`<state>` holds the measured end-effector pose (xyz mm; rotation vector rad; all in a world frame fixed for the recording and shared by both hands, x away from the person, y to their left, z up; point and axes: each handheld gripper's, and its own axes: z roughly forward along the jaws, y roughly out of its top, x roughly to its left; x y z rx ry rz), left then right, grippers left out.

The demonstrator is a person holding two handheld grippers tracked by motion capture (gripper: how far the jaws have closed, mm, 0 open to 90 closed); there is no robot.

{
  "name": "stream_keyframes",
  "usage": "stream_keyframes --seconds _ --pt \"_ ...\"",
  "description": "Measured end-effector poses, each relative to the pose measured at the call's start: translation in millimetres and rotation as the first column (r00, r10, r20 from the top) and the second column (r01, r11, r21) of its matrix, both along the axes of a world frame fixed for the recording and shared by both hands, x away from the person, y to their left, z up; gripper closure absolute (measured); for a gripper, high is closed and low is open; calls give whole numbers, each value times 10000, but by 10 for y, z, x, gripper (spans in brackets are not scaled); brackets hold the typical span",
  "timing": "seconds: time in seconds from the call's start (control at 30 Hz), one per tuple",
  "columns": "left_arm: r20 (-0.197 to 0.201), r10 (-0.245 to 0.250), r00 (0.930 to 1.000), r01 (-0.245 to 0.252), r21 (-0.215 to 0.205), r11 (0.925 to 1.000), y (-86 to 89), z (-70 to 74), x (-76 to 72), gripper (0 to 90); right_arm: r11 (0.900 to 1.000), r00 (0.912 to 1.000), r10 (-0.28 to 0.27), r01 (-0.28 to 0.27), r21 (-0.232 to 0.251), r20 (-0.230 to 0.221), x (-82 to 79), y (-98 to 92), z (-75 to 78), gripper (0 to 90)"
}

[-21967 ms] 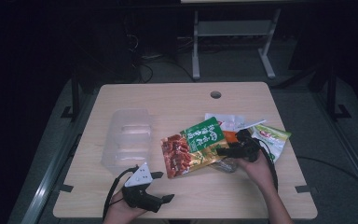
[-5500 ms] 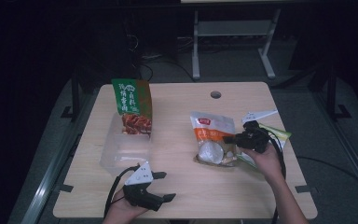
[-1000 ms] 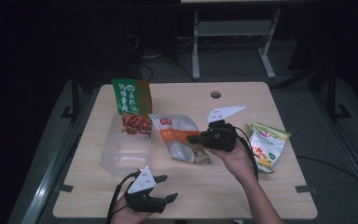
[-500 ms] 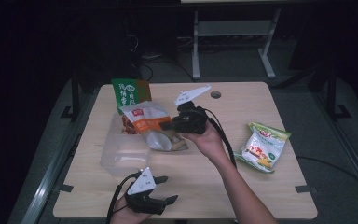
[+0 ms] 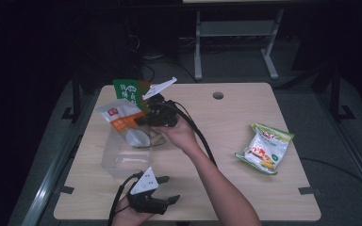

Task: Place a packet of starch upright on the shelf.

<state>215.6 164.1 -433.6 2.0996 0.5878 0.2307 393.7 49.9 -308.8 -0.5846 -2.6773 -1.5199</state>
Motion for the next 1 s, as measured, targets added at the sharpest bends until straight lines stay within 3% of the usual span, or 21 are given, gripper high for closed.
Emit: stream_keyframes --seconds 0.37,0.67,0.83,1.0 --pt "-307 209 9993 -212 -87 9997 9 -24 4 295 9981 9968 254 -210 586 -752 186 392 -372 895" --pt "-313 151 9994 -153 -57 9999 2 -27 7 296 9946 9925 38 90 1038 -1223 259 417 -678 888" --pt "-426 145 9990 -152 -167 9997 -7 -35 14 295 9994 9963 -78 107 339 -856 223 338 -692 809" --pt "-457 82 9989 -87 -121 9999 -38 -44 8 295 9996 9957 -148 170 226 -917 202 216 -682 766"
